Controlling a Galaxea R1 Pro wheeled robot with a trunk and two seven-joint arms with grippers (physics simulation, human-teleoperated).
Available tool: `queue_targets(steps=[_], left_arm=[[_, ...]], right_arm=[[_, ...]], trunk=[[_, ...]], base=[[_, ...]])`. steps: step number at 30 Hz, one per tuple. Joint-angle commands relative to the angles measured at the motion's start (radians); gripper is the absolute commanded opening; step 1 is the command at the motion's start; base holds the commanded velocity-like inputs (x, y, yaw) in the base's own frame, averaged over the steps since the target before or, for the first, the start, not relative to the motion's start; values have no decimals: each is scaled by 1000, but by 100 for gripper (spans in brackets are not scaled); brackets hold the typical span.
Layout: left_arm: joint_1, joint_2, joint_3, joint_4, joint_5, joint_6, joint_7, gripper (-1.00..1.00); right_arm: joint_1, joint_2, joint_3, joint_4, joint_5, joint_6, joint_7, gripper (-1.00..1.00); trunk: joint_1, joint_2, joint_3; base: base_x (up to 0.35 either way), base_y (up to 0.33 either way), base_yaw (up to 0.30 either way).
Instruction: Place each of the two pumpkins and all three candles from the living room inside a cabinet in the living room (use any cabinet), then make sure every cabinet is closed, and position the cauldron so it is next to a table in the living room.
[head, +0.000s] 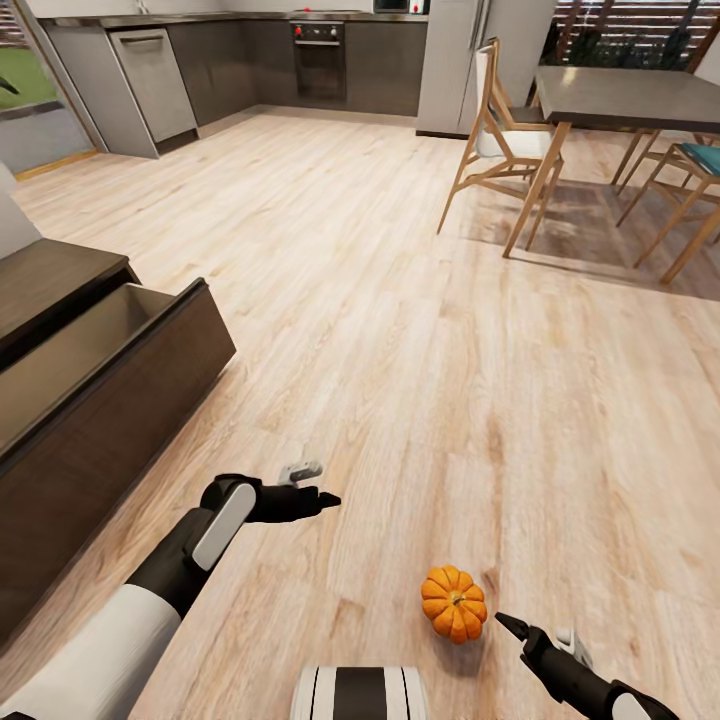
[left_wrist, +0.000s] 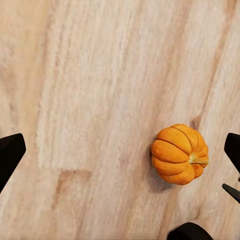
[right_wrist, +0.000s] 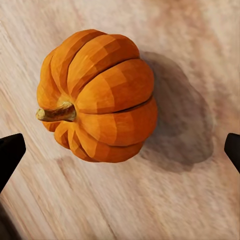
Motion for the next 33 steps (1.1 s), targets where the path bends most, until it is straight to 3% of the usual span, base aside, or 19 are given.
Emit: queue_targets(steps=[1,3,7,15,20,33], left_arm=[[-1,1,-1,-4,3,9,-13,100],[-1,1,-1,-14,4,21,-47,100],[-1,14,1,-57,1,75,-260,100],[-1,72,2,-115,6,104,-458,100],[-1,86,1,-123,4,106,-487,100],[-1,91,2,-125,4,106,-498,100]], right_arm=[[0,0,-4,0,-5,8,2,100],[0,0,-4,-1,-5,8,6,100],[0,0,-3,-1,-5,5,31,100],[0,0,-2,-1,-5,-10,42,100],[0,1,-2,-1,-5,-12,42,100],[0,2,2,0,-5,-12,42,100]], trunk=[[0,0,-1],[0,0,-1],[0,0,-1],[0,0,-1],[0,0,-1],[0,0,-1]], base=[[0,0,0],[0,0,0],[0,0,0],[4,1,0],[150,49,0],[113,25,0]])
